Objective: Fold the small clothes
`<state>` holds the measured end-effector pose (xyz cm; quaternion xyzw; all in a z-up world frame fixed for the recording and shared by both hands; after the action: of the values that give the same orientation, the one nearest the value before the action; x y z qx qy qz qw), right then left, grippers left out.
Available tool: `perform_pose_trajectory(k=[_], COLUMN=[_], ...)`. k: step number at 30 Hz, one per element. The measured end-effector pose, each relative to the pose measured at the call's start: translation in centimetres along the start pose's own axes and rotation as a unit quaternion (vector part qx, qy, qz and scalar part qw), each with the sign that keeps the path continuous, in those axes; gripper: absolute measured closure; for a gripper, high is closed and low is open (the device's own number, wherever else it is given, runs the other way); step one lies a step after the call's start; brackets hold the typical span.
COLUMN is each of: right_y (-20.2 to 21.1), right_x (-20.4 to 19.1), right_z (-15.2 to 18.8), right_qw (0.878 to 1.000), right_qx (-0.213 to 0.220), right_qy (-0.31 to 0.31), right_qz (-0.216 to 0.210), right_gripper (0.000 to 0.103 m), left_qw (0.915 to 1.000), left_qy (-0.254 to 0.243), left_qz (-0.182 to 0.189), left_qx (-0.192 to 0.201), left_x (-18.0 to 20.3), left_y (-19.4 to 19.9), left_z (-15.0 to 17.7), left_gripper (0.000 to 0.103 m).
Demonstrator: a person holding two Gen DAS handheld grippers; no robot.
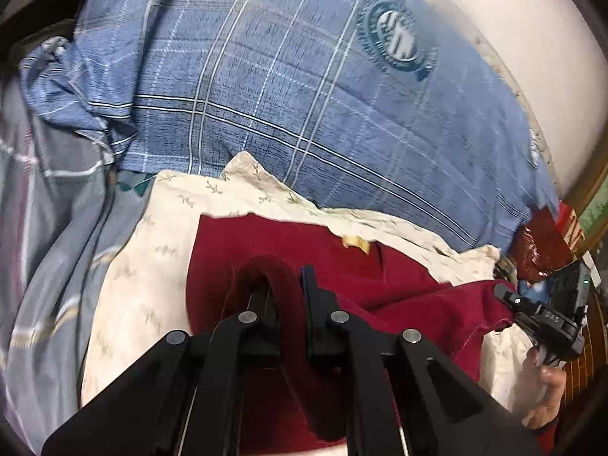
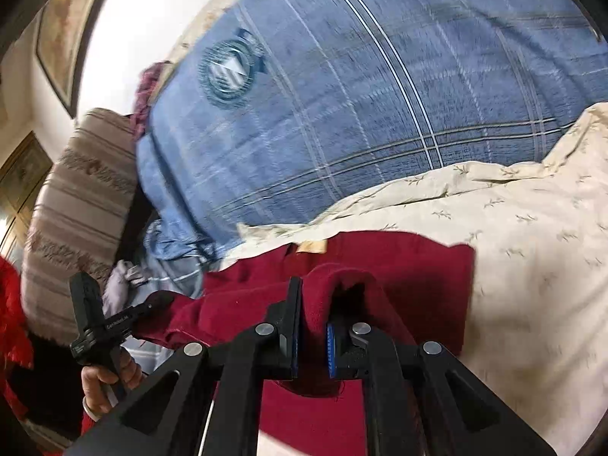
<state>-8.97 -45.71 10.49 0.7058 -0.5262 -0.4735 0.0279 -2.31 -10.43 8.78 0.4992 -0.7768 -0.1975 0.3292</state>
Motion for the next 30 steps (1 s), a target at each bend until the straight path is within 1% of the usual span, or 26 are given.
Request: perform_pose_trajectory(k=[1, 2, 3, 4, 5, 7, 8, 9, 10, 11, 12, 13, 14, 15, 16, 17, 19, 20, 21, 22, 24, 26, 27, 28, 30], right_y=[-1.3, -2.8, -4.3, -5.5, -6.4, -7.1, -6.7, -5.8, -4.8, -3.2, -2.3, -1.3, -0.5, -0.2, -0.1, -0.3, -1.1, -2.4, -3.5, -4.6, -7.6, -11.3, -12.5, -13.4, -13.4], right_x=[0.8, 1.8, 3.1, 4.1, 5.1, 6.4, 6.7, 6.8, 6.9, 7.1, 7.2, 7.2, 7.0, 6.4, 5.5, 4.0, 1.7, 0.6, 0.2, 0.0, 0.4, 2.6, 3.9, 4.9, 5.3], right_z=[-0.5, -1.0, -1.5, -1.8, -2.1, -2.5, -2.8, -3.0, -3.2, -3.4, -3.5, -3.6, -3.5, -3.3, -2.9, -2.3, -1.6, -1.3, -1.3, -1.6, -2.7, -4.1, -4.3, -4.5, -4.6], right_qw=[1.0, 0.999, 0.998, 0.997, 0.995, 0.993, 0.992, 0.992, 0.992, 0.993, 0.993, 0.993, 0.994, 0.996, 0.998, 1.0, 1.0, 0.998, 0.997, 0.996, 0.993, 0.985, 0.981, 0.98, 0.983], right_qx=[-0.008, -0.019, -0.031, -0.039, -0.048, -0.063, -0.062, -0.052, -0.037, -0.01, 0.005, 0.017, 0.022, 0.021, 0.017, 0.012, 0.007, -0.005, -0.012, -0.015, -0.021, -0.039, -0.052, -0.061, -0.05], right_qy=[-0.01, -0.025, -0.044, -0.061, -0.078, -0.099, -0.108, -0.115, -0.116, -0.113, -0.113, -0.111, -0.106, -0.089, -0.066, -0.026, 0.025, 0.052, 0.063, 0.069, 0.068, 0.047, 0.031, 0.015, 0.007], right_qz=[0.004, 0.008, 0.018, 0.025, 0.028, 0.017, 0.003, -0.014, -0.022, -0.021, -0.018, -0.017, -0.018, -0.018, -0.012, -0.002, 0.013, 0.023, 0.033, 0.048, 0.091, 0.159, 0.183, 0.189, 0.174], right_gripper=[0.089, 0.088, 0.087, 0.082, 0.08, 0.079, 0.073, 0.067, 0.049, 0.041, 0.041, 0.041, 0.042, 0.044, 0.046, 0.048, 0.05, 0.052, 0.053, 0.054, 0.054, 0.054, 0.055, 0.056, 0.055], left_qw=[1.0, 0.9999, 0.9998, 0.9997, 0.9995, 0.999, 0.999, 0.9991, 0.9992, 0.9994, 0.9993, 0.9992, 0.9993, 0.9998, 0.9997, 0.9991, 0.9988, 0.999, 0.9992, 0.9993, 0.9991, 0.9976, 0.9961, 0.9942, 0.9927], left_qy=[0.005, 0.011, 0.012, 0.012, 0.012, 0.015, 0.017, 0.015, 0.012, 0.008, 0.005, 0.008, 0.009, 0.006, -0.004, -0.014, -0.014, -0.008, -0.002, -0.001, -0.007, -0.012, -0.012, -0.012, -0.011], left_qz=[-0.004, -0.004, -0.003, 0.0, -0.004, -0.009, -0.005, 0.003, 0.01, 0.017, 0.028, 0.036, 0.036, 0.017, -0.009, -0.023, -0.022, -0.021, -0.022, -0.026, -0.041, -0.063, -0.076, -0.089, -0.098], left_qx=[-0.005, -0.013, -0.018, -0.023, -0.029, -0.041, -0.042, -0.04, -0.036, -0.031, -0.023, -0.018, -0.008, 0.004, 0.021, 0.033, 0.041, 0.039, 0.034, 0.028, 0.007, -0.025, -0.041, -0.058, -0.07], left_x=[-0.5, -1.0, -1.3, -1.6, -1.8, -2.2, -2.3, -2.2, -2.0, -1.9, -1.7, -1.5, -1.4, -1.2, -1.1, -1.0, -1.3, -1.5, -1.8, -2.0, -2.4, -3.0, -3.4, -3.8, -4.2], left_y=[-1.1, -2.2, -2.9, -3.8, -4.4, -5.2, -5.2, -4.8, -4.5, -4.1, -3.6, -3.3, -2.8, -2.4, -1.8, -1.3, -1.0, -1.1, -1.4, -1.7, -2.7, -4.4, -5.0, -5.7, -6.4], left_z=[-0.4, -0.6, -0.7, -0.6, -0.5, -0.6, -0.8, -1.1, -1.5, -1.8, -2.2, -2.4, -2.6, -2.9, -3.2, -3.5, -4.0, -4.1, -4.1, -4.1, -3.9, -3.4, -3.1, -2.6, -2.0], left_gripper=[0.097, 0.097, 0.093, 0.093, 0.089, 0.089, 0.087, 0.082, 0.078, 0.065, 0.05, 0.041, 0.025, 0.018, 0.018, 0.018, 0.018, 0.018, 0.018, 0.018, 0.018, 0.018, 0.018, 0.018, 0.018])
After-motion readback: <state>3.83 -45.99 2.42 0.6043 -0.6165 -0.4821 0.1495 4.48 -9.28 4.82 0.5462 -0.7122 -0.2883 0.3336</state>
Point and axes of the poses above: each gripper's, at about its wrist camera, not at the fingertips, and y roughly against the way its jaws point, x to its right, z to its underside, the point moved 2 cm from there along -y, roughly the way its jaws point, and after that the axes turned 9 degrees about -y, right-handed, at the moved point
